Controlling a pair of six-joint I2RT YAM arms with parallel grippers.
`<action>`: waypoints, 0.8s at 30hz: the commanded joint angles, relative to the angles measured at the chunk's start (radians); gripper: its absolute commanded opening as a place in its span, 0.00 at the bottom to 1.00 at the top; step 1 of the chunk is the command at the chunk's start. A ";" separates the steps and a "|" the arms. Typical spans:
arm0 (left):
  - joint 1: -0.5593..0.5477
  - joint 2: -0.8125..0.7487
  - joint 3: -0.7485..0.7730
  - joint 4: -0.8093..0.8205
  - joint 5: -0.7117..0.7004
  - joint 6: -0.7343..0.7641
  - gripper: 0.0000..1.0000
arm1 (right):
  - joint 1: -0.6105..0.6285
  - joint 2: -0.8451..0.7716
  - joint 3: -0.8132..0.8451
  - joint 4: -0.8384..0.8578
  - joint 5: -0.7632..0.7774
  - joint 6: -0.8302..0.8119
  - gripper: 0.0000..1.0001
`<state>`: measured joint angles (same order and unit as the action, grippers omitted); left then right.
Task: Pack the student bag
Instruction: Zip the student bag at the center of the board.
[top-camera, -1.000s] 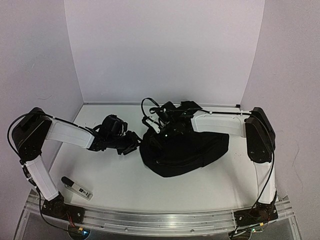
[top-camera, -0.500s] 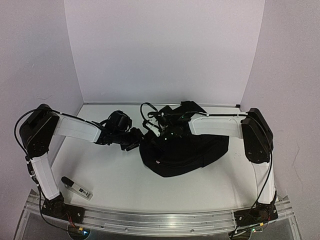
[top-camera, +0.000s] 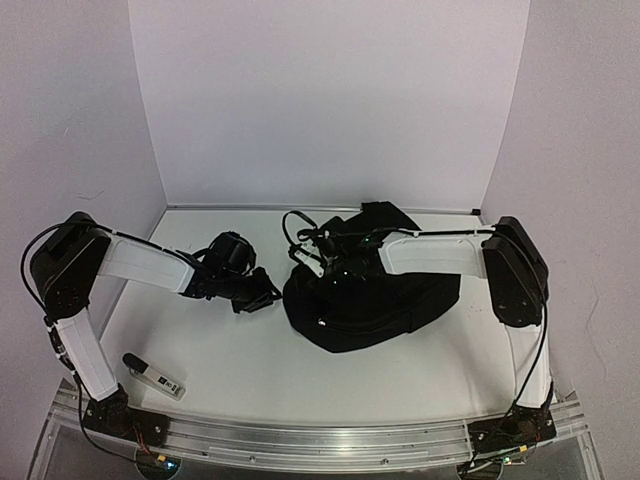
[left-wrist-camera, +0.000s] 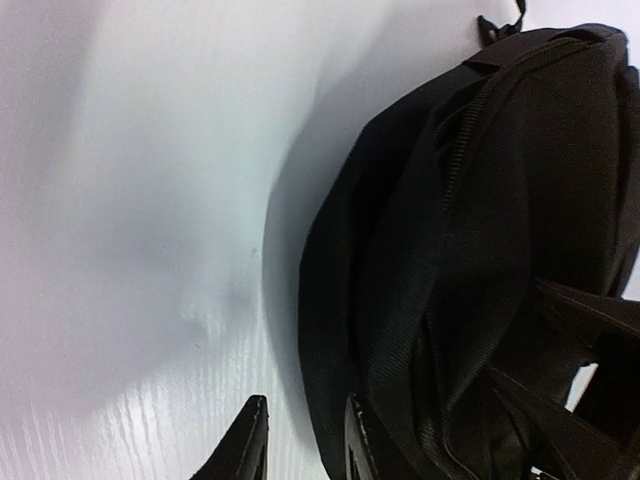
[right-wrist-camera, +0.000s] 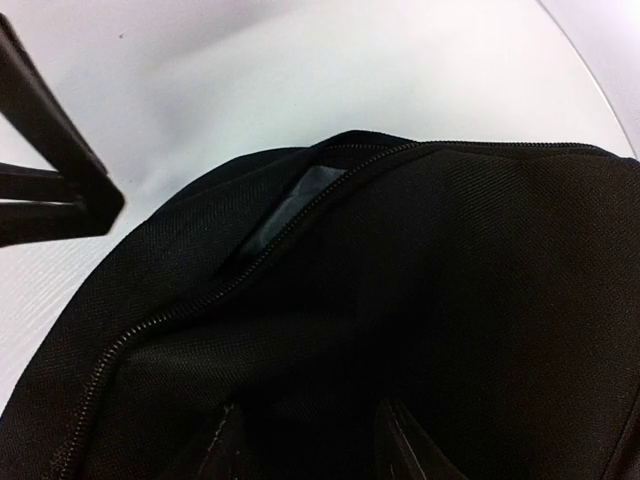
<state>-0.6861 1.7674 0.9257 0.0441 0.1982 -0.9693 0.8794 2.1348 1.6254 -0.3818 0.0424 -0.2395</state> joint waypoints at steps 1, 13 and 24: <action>0.003 -0.072 -0.012 0.068 0.037 0.015 0.36 | -0.033 -0.035 -0.026 -0.059 0.022 0.007 0.45; 0.003 0.106 0.070 0.185 0.145 -0.024 0.37 | -0.035 -0.056 -0.011 -0.077 0.010 0.026 0.46; 0.002 -0.118 -0.088 0.291 0.139 -0.048 0.00 | -0.051 -0.031 -0.040 -0.080 0.059 -0.004 0.45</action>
<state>-0.6861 1.8188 0.8851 0.2650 0.3372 -1.0195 0.8635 2.1204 1.6167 -0.4053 0.0317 -0.2375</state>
